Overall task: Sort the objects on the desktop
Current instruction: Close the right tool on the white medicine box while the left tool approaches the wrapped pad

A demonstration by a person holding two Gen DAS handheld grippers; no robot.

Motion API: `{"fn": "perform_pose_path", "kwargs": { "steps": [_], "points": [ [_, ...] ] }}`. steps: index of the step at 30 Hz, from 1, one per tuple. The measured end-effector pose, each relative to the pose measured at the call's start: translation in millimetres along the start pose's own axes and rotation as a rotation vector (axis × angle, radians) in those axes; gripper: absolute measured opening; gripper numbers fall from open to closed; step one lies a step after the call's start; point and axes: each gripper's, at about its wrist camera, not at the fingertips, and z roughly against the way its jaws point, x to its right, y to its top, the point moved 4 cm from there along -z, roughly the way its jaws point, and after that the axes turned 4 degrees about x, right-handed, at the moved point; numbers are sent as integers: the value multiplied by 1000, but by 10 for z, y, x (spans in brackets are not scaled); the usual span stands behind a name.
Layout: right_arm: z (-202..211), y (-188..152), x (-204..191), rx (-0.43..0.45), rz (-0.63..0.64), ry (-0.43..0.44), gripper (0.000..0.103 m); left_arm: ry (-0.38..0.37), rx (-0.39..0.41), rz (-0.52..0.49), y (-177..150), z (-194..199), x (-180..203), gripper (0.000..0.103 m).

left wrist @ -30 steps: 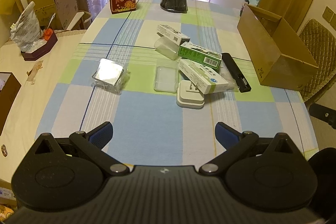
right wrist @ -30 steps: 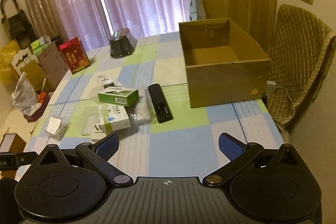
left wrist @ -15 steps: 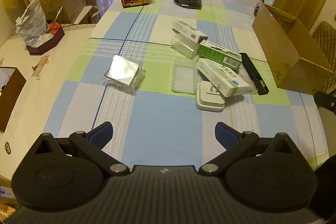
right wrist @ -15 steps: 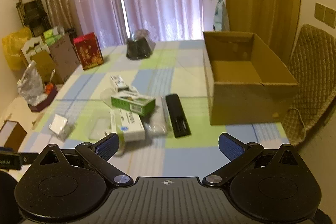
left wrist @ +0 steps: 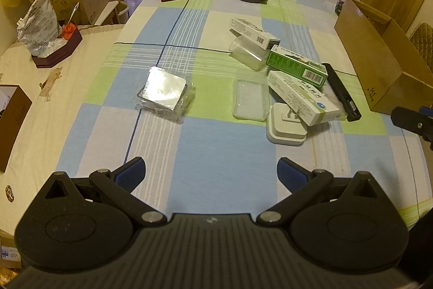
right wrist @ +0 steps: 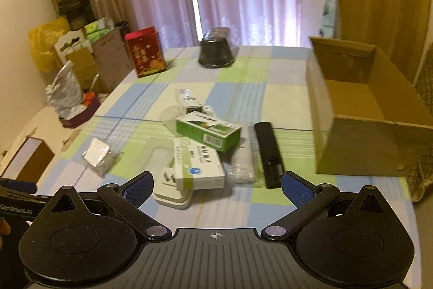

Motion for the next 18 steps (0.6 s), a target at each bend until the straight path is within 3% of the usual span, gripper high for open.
{"fn": "perform_pose_path", "kwargs": {
  "steps": [7, 18],
  "points": [
    [-278, -15, -49, -56, 11, 32, 103, -34, 4, 1, 83, -124, -77, 102],
    [-831, 16, -63, -112, 8, 67, 103, -27, -3, -5, 171, -397, -214, 102]
  ]
}}
